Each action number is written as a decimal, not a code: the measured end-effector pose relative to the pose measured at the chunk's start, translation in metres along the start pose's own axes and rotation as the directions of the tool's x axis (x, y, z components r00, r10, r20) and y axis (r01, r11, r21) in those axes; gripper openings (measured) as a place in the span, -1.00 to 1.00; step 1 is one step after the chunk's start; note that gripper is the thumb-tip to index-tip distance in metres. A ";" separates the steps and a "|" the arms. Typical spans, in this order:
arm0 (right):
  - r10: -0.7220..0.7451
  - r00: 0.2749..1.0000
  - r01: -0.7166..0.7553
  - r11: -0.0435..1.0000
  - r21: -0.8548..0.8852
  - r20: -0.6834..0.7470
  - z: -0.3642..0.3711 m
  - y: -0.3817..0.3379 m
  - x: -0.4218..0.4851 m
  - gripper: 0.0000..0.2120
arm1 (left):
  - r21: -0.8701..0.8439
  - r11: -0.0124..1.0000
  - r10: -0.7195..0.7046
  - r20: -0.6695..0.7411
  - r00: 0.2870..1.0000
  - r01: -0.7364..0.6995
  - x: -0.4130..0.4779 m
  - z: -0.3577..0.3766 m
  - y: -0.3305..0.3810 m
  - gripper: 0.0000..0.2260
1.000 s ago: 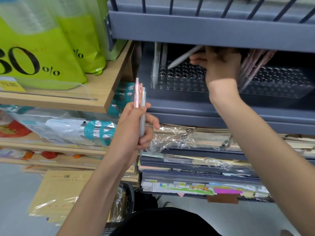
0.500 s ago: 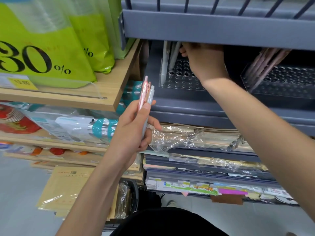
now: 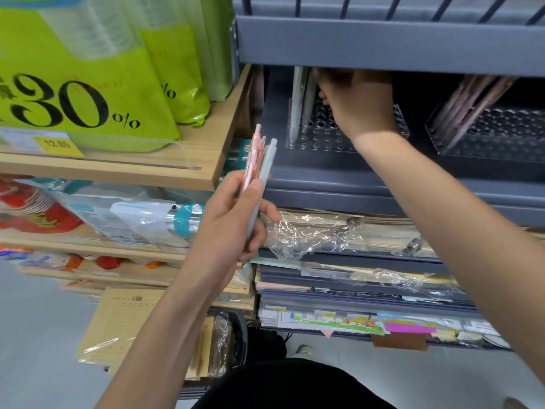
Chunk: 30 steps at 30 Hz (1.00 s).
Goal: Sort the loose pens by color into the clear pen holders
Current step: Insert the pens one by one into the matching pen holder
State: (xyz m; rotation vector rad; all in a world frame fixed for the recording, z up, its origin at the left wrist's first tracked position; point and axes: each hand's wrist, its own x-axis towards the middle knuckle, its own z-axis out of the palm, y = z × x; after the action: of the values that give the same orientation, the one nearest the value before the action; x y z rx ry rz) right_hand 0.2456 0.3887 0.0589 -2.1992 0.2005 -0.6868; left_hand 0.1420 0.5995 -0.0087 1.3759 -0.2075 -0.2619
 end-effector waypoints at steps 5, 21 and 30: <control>-0.020 1.000 0.022 0.987 0.159 -0.014 -0.011 -0.007 -0.032 -0.91 | -0.054 0.998 -0.030 -0.045 0.999 0.027 0.002 0.002 0.000 -0.86; 0.118 0.948 -0.291 0.704 0.648 0.297 -0.040 -0.005 -0.074 -0.97 | -0.019 0.997 0.081 -0.005 0.997 -0.081 0.013 0.032 -0.006 -0.88; 0.095 0.990 -0.143 0.728 0.671 0.107 -0.054 0.002 -0.056 -0.90 | -0.022 0.995 0.095 -0.084 0.992 -0.097 0.016 0.039 -0.005 -0.84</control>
State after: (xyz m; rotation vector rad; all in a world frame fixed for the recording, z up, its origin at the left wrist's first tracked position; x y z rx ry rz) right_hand 0.1701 0.3719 0.0627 -1.4773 0.0390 -0.5041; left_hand 0.1456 0.5573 -0.0071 1.3445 -0.2006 -0.1267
